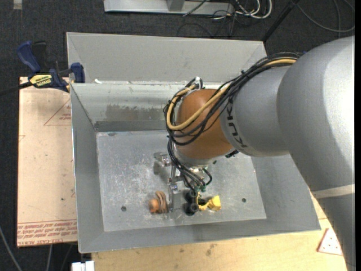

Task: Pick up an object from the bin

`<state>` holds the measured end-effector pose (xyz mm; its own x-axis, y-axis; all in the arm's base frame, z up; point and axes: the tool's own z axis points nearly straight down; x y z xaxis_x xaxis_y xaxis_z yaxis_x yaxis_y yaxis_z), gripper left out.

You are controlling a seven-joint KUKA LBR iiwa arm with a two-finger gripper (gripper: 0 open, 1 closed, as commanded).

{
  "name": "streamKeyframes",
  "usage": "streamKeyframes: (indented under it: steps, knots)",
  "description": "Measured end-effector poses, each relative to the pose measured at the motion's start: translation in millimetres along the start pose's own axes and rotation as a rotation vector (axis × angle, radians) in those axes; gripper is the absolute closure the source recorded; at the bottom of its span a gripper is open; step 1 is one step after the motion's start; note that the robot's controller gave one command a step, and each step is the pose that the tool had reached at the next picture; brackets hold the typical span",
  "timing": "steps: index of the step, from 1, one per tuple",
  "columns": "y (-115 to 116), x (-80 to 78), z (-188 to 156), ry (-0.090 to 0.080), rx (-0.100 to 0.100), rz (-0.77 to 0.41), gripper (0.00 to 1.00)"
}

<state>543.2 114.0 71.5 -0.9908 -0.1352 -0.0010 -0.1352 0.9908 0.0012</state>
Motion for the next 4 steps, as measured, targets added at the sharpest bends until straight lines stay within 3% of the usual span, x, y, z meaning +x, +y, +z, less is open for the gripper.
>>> streamKeyframes:
  steps: [1, 2, 3, 4]
  knots:
    - [1, -0.1, 2, 0.001, 0.000, -0.001, 0.00]
    - [9, 38.8, 2, -0.001, 0.000, 0.037, 0.00]
    - [30, 18.7, 2, -0.001, -0.001, 0.070, 1.00]
    - [30, 18.7, 2, -0.001, -0.001, 0.071, 1.00]
